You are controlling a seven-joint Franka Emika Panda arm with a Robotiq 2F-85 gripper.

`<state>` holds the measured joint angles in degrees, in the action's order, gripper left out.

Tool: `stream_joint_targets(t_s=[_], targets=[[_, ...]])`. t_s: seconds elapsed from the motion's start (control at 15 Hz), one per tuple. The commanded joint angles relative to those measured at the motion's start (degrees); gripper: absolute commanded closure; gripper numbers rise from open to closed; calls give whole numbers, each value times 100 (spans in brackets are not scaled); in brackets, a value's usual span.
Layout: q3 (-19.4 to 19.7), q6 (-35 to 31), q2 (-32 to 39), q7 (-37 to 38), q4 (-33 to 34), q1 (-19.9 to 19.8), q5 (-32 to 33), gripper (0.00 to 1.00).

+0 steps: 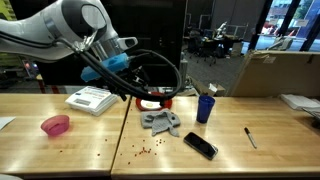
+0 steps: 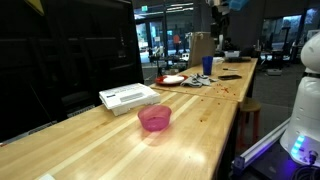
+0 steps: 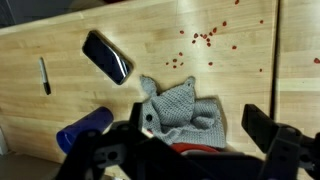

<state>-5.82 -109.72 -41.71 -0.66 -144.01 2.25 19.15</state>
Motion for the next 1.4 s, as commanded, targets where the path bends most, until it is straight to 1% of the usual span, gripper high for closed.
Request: stream_joint_targets(t_s=[0.0,0.27,0.4,0.6,0.93,1.33], targets=[[19,25,-14,9,17,23,9,0],[17,25,-30,9,18,23,9,0],[88,-628,91,88,-87,16,52,0],[139,-1269,387,250,-56,-77,-67,0],[215,-1969,1009,442,7,-227,-185,0],[328,-2595,1662,430,87,-255,-590,0]])
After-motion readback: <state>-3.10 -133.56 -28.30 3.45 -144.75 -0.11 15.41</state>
